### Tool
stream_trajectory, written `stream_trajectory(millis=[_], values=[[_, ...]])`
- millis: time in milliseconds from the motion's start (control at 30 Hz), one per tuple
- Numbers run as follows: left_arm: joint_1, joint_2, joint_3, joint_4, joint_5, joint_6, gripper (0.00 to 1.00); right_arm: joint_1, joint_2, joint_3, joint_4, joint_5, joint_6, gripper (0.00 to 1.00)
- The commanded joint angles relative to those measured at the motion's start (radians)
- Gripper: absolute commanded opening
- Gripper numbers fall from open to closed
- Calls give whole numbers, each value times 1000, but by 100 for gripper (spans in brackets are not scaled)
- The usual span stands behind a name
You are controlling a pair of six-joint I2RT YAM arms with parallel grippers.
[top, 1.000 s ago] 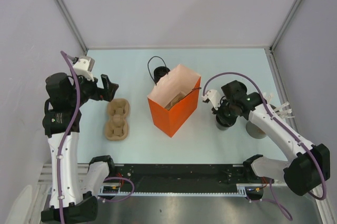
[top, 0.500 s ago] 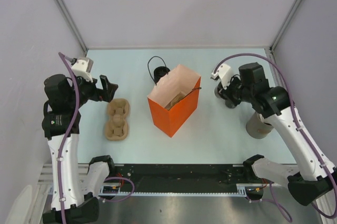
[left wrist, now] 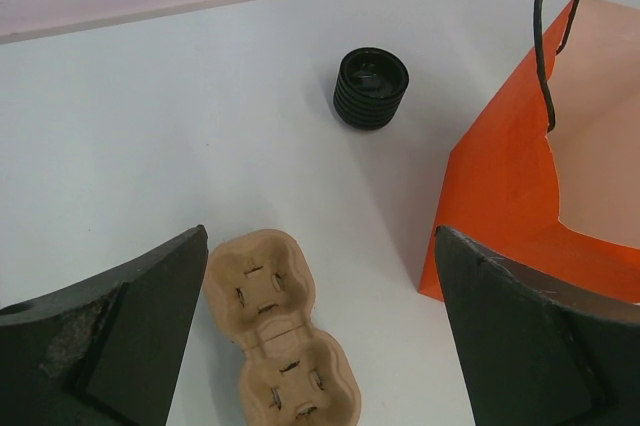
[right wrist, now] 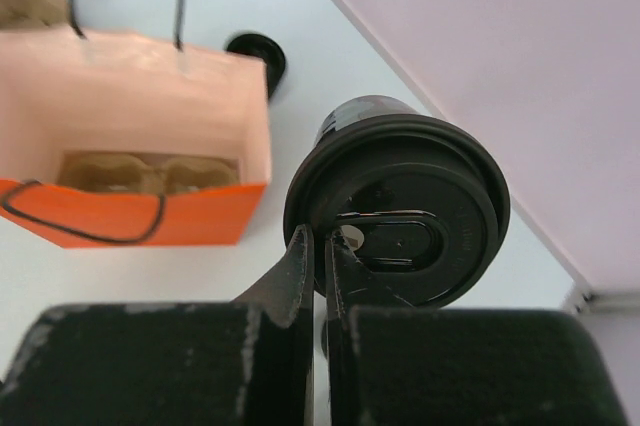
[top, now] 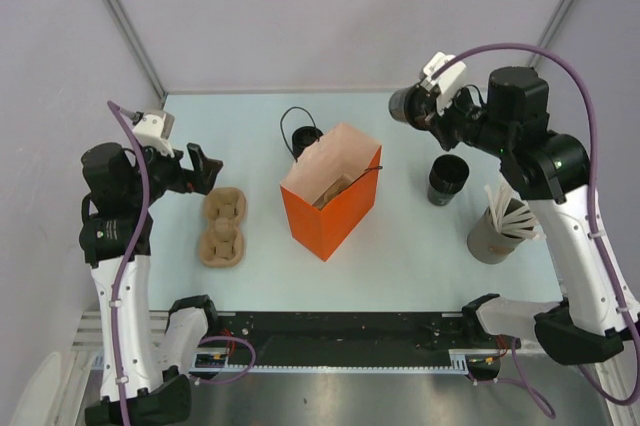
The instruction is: Pack the takeout coffee
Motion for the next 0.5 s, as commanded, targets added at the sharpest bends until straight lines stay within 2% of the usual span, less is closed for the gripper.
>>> stream_trajectory(millis=[0,233,467], values=[[20,-19,-5,31,26,-20,100,40,89,153,-1,-138,49,0],[32,-12,-5,33,35,-21,100,187,244,316,-100,-139,58,0],[35,-6,-8,34,37,-21,100,322,341,358,-187,-101,58,0]])
